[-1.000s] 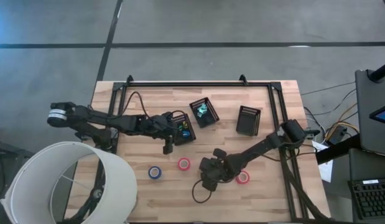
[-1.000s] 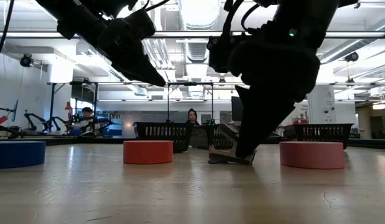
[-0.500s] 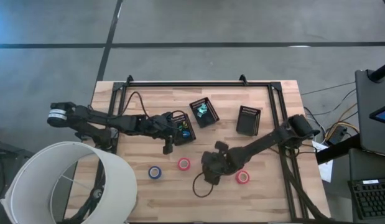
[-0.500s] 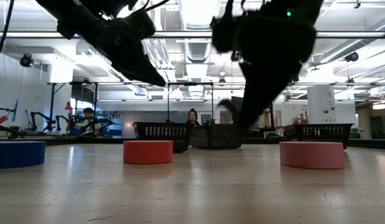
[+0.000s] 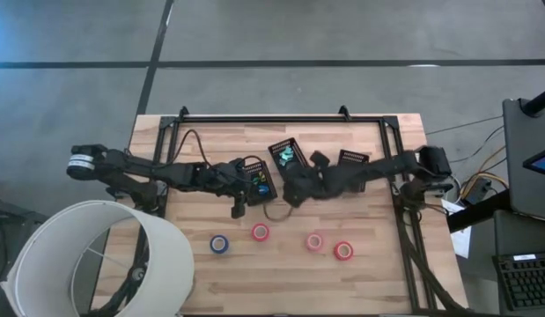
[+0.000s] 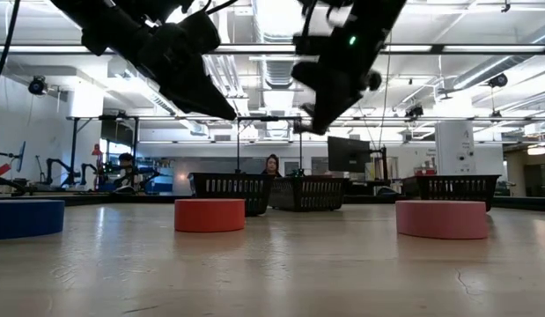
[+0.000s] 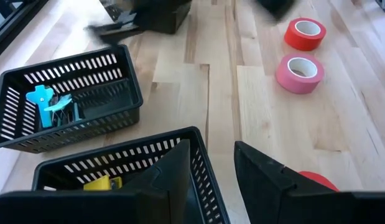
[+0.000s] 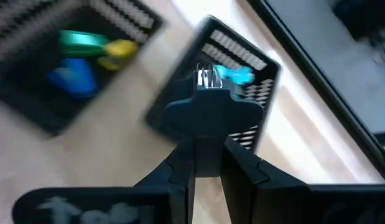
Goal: Pick and place Stapler, Stapler remover, tape
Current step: Put the black staple remover into the middle black basket, then put the pink tape into the right black basket
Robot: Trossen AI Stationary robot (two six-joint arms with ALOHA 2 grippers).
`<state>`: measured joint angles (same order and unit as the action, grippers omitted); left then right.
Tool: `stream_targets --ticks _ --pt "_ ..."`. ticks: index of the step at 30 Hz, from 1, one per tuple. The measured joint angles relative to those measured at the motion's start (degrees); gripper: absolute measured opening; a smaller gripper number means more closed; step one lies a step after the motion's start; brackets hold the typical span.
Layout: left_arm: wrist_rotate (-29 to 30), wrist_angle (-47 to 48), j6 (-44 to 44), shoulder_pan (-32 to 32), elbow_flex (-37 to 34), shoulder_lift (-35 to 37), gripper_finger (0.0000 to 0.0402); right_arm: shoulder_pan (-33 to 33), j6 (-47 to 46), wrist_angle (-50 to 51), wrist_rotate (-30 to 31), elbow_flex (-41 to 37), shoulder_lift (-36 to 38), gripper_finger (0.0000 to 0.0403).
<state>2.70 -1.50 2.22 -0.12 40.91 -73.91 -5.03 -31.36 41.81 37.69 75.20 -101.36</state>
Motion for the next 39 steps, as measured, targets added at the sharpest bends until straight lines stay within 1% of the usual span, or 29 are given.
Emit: stream_targets --ticks 2,7,12,19,31,36,39 --pt "0.0 0.0 0.0 0.0 0.0 0.0 0.0129 2.7 0.3 -0.2 -0.8 0.0 -1.3 0.0052" --pt "0.0 0.0 0.0 -0.1 0.0 0.0 0.0129 7.3 1.9 -0.4 -6.4 -0.1 -5.3 0.0053" --pt "0.2 0.0 0.0 -0.1 0.0 0.0 0.0129 9.4 3.1 -0.5 -6.6 -0.1 -8.6 0.0054" --pt "0.2 0.0 0.0 -0.1 0.0 0.0 0.0129 10.1 3.5 -0.6 -6.7 -0.1 -10.0 0.0058" --pt "0.2 0.0 -0.1 -0.1 0.0 0.0 0.0129 10.1 5.9 -0.6 -6.7 2.2 -9.9 0.0126" --pt "0.2 0.0 -0.2 -0.1 0.0 0.0 0.0129 9.4 5.9 -0.1 -6.9 3.4 -9.6 0.0142" --pt "0.1 0.0 -0.3 -0.1 0.0 0.0 0.0129 8.3 5.9 0.0 -9.2 4.1 -9.0 0.0148"
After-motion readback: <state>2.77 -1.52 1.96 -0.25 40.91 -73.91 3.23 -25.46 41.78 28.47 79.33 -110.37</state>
